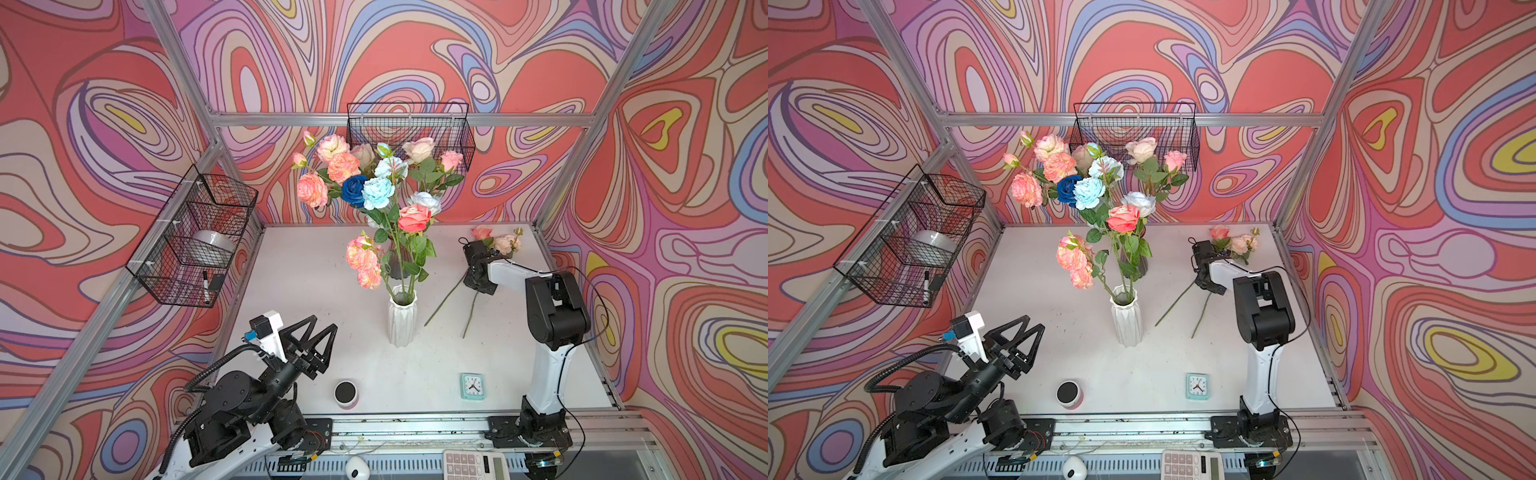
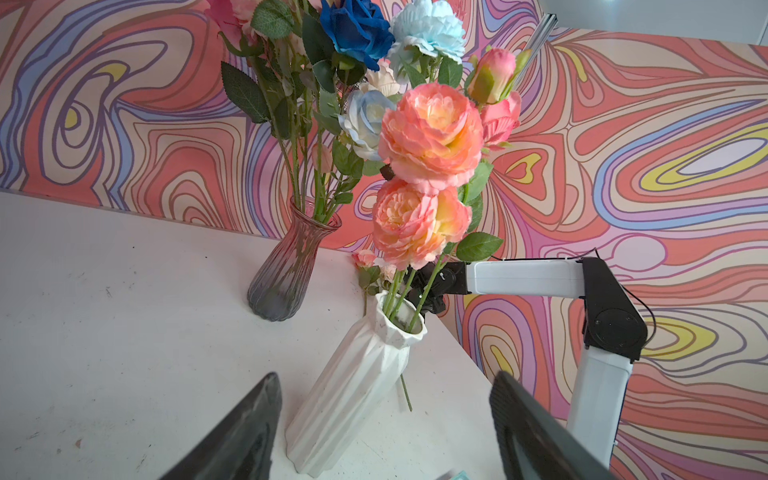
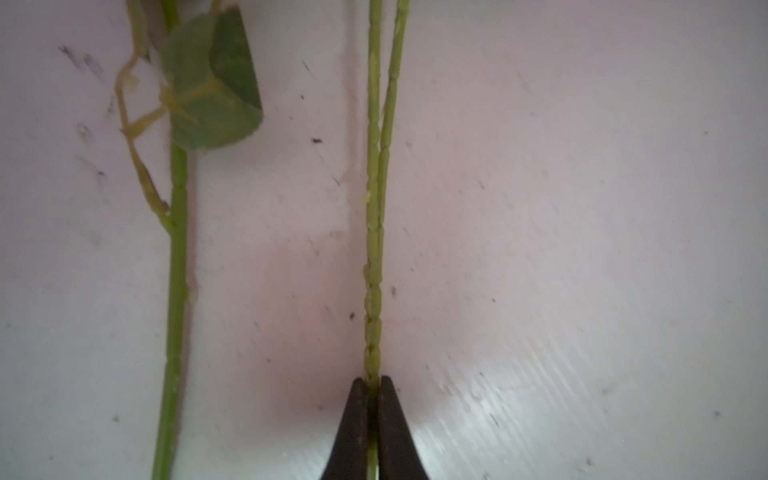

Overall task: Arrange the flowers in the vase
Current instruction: 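Lower the right gripper onto the cream rose stems and close on them, then lift the cream roses upright toward the left gripper while the left gripper reaches over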

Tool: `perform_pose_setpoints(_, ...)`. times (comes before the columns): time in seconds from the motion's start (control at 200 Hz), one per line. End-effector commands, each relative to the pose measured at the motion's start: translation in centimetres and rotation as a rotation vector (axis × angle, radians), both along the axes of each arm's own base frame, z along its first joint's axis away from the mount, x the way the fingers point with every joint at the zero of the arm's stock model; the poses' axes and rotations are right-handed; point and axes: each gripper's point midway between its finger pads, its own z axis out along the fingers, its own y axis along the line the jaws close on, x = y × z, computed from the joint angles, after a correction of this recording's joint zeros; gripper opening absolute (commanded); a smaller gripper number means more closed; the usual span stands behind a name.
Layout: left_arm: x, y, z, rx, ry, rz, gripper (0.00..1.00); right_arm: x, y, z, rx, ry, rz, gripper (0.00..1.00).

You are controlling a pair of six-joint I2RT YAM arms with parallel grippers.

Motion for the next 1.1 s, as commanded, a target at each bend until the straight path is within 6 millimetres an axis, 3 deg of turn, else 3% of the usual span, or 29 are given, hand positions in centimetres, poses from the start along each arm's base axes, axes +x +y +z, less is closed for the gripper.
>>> perform_pose_setpoints(0.0,-0.2,-0.3,1.2,-0.027,-0.006,-0.024,0.81,-1.3,-0.3,1.5,0.008,-0.036,0.005,0.00)
perform_pose_setpoints(0.135,-0.3,-0.7,1.6,-0.022,-0.005,-0.044,0.81,-2.8,-0.9,3.6,0.005,-0.097,-0.001,0.00)
perform_pose_setpoints(0.155,-0.3,-0.8,1.6,-0.018,-0.005,-0.046,0.81,-2.9,-0.9,4.8,0.007,-0.128,-0.002,0.00)
perform_pose_setpoints(0.395,-0.9,-0.7,3.5,-0.021,-0.040,-0.069,0.81,-5.5,-1.5,10.4,0.035,-0.296,-0.001,0.00)
perform_pose_setpoints(0.606,-1.9,-1.6,6.5,-0.029,-0.104,-0.142,0.81,-7.3,0.2,17.7,0.144,-0.544,0.114,0.00)
perform_pose_setpoints(0.856,-2.8,-6.5,9.2,0.060,-0.112,-0.344,0.81,-10.8,5.5,28.7,0.352,-0.938,0.461,0.00)
perform_pose_setpoints(1.091,-3.0,-11.8,11.4,0.099,-0.106,-0.537,0.80,-15.0,8.2,35.4,0.462,-1.154,0.669,0.00)
